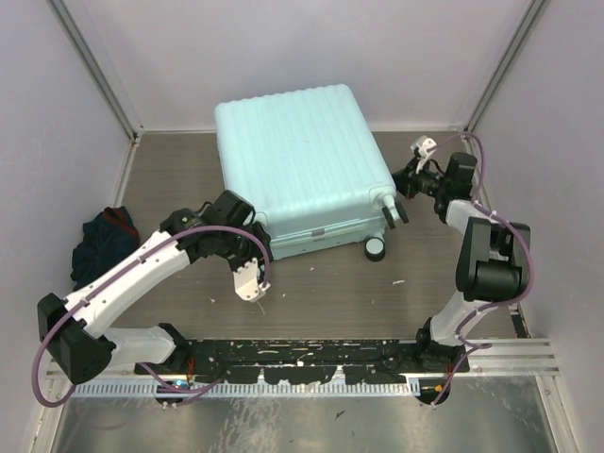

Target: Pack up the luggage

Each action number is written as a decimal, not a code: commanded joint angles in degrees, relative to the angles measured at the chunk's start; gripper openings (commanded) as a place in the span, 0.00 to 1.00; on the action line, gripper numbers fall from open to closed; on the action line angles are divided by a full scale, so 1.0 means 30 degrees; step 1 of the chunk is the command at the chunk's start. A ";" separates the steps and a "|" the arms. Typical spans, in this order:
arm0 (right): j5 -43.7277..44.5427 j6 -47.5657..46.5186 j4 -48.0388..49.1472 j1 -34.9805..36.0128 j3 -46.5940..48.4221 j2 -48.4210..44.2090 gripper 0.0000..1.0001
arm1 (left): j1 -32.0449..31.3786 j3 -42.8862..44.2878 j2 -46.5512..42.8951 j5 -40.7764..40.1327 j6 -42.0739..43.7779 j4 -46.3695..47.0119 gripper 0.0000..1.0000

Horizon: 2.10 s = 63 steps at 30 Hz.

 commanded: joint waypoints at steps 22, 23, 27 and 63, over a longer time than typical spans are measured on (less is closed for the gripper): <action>0.4780 0.3878 -0.4370 0.2057 0.7967 0.1565 0.74 | 0.1132 0.0376 -0.3294 0.1744 -0.7939 -0.4105 0.80; 0.5043 0.3944 -0.4911 0.2066 0.8387 0.1739 0.75 | 0.1125 0.0543 -0.3642 0.2311 -0.8263 -0.4027 0.84; 0.6723 0.3851 -0.6868 0.2248 0.9769 0.2524 0.78 | 0.1081 0.1311 -0.5362 0.4516 -1.0228 -0.3927 0.98; 0.8040 -0.0360 -0.9137 1.1956 0.1178 -0.5477 0.79 | 1.6780 1.1426 1.0309 1.4023 -4.1619 0.3854 0.85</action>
